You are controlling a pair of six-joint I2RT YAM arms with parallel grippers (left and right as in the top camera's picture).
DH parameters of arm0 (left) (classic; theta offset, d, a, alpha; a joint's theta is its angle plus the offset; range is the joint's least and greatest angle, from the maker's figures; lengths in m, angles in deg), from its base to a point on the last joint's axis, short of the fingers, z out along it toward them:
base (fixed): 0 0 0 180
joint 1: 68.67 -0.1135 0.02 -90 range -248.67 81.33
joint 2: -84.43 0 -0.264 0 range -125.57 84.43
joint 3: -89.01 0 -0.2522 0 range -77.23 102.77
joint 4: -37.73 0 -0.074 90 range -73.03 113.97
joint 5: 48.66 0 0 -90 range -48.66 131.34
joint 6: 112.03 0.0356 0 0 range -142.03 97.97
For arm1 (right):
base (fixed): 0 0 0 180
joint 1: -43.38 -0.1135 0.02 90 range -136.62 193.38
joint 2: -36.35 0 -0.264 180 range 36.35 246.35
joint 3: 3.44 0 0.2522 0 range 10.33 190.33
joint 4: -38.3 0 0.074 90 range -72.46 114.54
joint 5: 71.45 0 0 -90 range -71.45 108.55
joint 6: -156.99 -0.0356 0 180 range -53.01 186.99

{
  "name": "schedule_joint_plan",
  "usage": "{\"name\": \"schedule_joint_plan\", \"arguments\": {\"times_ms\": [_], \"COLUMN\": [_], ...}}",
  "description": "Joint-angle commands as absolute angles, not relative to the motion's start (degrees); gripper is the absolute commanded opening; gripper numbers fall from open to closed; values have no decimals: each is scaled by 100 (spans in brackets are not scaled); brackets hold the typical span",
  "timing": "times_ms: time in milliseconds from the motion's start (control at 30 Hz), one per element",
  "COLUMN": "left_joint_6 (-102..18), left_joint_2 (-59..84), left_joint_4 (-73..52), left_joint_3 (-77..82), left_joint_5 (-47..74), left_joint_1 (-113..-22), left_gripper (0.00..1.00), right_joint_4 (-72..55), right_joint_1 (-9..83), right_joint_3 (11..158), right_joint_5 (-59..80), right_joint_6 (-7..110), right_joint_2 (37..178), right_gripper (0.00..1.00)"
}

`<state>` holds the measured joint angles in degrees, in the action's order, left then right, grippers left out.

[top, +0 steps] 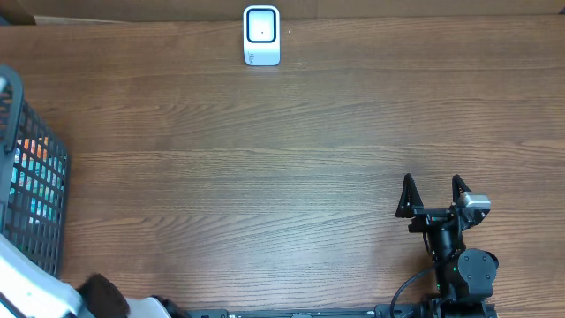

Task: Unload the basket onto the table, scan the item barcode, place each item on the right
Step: 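Lift the Pantree bag out and drop it on the table center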

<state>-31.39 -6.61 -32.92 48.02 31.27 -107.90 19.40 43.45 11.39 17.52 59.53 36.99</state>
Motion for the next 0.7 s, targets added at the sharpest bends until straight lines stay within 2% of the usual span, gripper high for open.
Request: {"name": "schedule_joint_plan", "arguments": {"times_ms": [0, 300, 500, 667], "left_joint_6": [-3511, -2925, -3012, -3327], "left_joint_2": [-421, -1179, -2266, -3129], "left_joint_4": [-3681, -5049, -4771, -4212], "left_joint_3": [4824, 4046, 3064, 2614], "left_joint_5": [2050, 1800, 2360, 2439], "left_joint_1": [-10036, -7336, -6211, -5634], "left_gripper": [4, 4, 5, 5], "right_joint_4": [1970, 1972, 1970, 1970], "right_joint_1": [4387, 4387, 4387, 4387], "right_joint_3": [1080, 1080, 1080, 1080], "right_joint_5": [1806, 1806, 1806, 1806], "right_joint_6": [5977, 5977, 5977, 5977], "right_joint_2": [3664, 3664, 3664, 3664], "right_gripper": [100, 100, 100, 100]}}
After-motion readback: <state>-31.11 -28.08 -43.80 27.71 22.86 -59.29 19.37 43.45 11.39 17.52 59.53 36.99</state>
